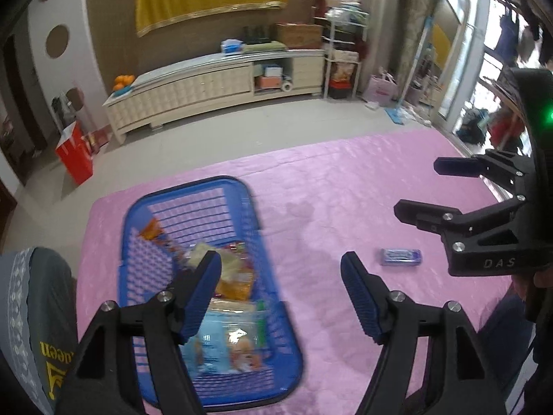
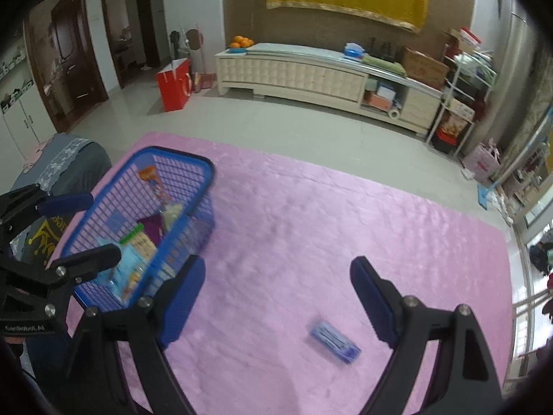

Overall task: Organize snacks
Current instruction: 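Move the right tool down to the blue Doublemint gum pack and close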

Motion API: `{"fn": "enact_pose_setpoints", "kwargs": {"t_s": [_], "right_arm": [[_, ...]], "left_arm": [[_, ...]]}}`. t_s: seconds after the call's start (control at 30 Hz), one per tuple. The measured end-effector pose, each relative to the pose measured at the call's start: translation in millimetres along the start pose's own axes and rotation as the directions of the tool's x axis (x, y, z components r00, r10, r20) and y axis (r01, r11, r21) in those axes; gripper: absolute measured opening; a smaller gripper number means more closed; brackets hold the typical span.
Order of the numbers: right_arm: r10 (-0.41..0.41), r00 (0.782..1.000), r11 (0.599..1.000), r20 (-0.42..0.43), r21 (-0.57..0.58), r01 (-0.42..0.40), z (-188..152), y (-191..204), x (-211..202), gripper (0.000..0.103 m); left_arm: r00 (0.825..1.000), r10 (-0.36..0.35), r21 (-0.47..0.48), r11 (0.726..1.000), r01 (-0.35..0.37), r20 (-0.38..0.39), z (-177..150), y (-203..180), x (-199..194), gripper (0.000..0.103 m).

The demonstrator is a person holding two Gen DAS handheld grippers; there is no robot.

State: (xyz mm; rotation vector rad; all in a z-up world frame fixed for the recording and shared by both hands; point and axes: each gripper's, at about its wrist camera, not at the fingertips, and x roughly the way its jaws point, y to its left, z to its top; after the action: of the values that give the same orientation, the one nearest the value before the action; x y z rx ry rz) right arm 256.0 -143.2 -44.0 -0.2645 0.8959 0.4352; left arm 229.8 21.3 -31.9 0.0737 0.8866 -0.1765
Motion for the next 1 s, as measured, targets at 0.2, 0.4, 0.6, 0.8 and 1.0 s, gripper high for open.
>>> {"fn": "enact_pose_setpoints", "kwargs": {"t_s": [0.2, 0.4, 0.6, 0.8, 1.0], "right_arm": [[-0.01, 0.999, 0.999, -0.035, 0.036, 0.011, -27, -39, 6, 0.089], [0.013, 0.998, 0.998, -0.063, 0.062, -0.009, -58, -65, 18, 0.089], [0.003, 0.994, 1.0, -0.107, -0.001, -0.003, -86, -72, 38, 0.089], [0.001, 0.989, 0.996, -0.149, -0.085, -0.014, -108, -72, 64, 0.089], [0.027, 0.988, 0.997, -0.154, -0.074, -0.039, -115, -77, 79, 0.078]], "left_arm": [[0.999, -0.037, 0.062, 0.997, 0.039, -0.036, -6, -56, 23, 0.07], [0.995, -0.065, 0.067, 0.995, 0.07, -0.08, -10, -89, 53, 0.07], [0.989, -0.052, 0.068, 0.996, 0.062, -0.141, -21, -107, 87, 0.07], [0.983, -0.026, 0.065, 0.997, 0.039, -0.184, -33, -115, 116, 0.07], [0.98, -0.018, 0.043, 0.999, 0.027, -0.199, -33, -113, 134, 0.07]]}}
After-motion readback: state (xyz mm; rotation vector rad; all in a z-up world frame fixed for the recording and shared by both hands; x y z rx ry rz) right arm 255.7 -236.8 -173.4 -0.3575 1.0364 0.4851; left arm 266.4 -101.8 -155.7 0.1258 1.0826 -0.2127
